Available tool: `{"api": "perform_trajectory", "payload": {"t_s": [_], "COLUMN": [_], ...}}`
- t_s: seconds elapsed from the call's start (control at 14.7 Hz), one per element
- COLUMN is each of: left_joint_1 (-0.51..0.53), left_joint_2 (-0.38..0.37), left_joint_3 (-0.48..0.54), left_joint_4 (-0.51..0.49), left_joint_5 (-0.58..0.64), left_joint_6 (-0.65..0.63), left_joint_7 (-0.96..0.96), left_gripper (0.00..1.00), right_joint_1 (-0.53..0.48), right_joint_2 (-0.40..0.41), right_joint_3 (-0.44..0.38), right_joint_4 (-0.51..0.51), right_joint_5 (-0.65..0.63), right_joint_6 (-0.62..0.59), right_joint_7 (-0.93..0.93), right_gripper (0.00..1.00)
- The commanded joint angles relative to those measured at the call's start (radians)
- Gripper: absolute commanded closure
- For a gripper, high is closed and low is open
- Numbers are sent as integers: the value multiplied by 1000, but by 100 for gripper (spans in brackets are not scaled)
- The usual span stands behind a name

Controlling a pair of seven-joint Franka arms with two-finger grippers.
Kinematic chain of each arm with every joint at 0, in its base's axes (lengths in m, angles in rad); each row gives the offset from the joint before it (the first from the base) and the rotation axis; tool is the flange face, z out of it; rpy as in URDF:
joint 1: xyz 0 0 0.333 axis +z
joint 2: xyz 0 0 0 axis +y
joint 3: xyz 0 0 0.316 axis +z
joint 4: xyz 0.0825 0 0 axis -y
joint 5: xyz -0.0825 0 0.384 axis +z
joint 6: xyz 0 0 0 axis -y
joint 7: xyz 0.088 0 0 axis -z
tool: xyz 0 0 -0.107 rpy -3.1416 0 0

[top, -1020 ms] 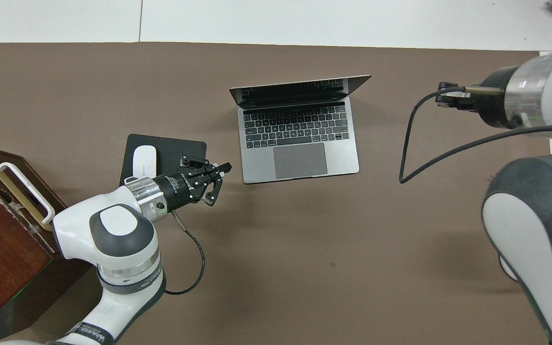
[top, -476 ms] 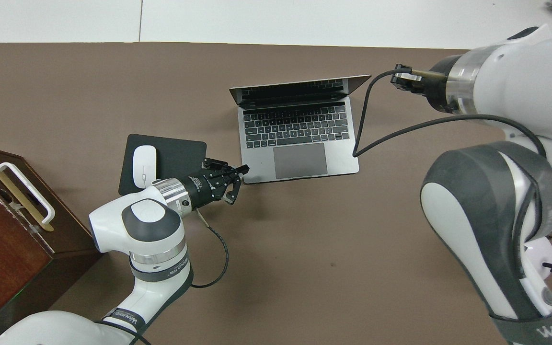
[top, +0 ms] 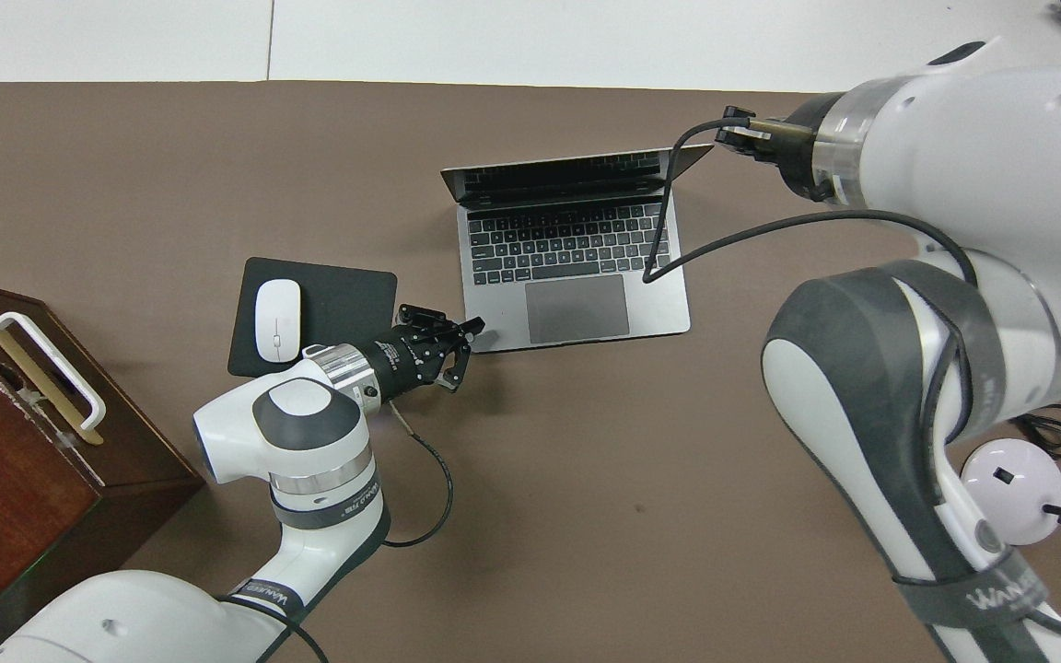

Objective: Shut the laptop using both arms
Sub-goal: 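Reach the right gripper over the laptop toward the screen's top edge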

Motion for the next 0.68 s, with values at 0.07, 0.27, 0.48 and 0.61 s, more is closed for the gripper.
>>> {"api": "perform_trajectory", "payload": {"t_s": [0.07, 0.27, 0.48, 0.61], "left_joint_1": [-23, -22, -26, -37], "left_joint_2": [39, 53, 60, 62], "left_joint_3": [1, 1, 1, -1], "left_joint_4": [46, 49, 51, 51], "left_joint_5": [-33, -33, -35, -35], "left_joint_6": [38, 42, 59, 74], "left_joint_7": [30, 36, 57, 83], "left_gripper": [100, 100, 100, 100], "right_joint_1": [12, 28, 28, 28], "right_joint_2": [82, 134, 179, 193], "right_joint_3": [1, 1, 1, 3], "right_joint_4": [78, 132, 146, 157], "right_joint_5": [-16, -48, -56, -72], "right_joint_6": [37, 46, 128, 146], "right_joint_7": [5, -11, -44, -81], "right_gripper": [100, 100, 100, 100]}}
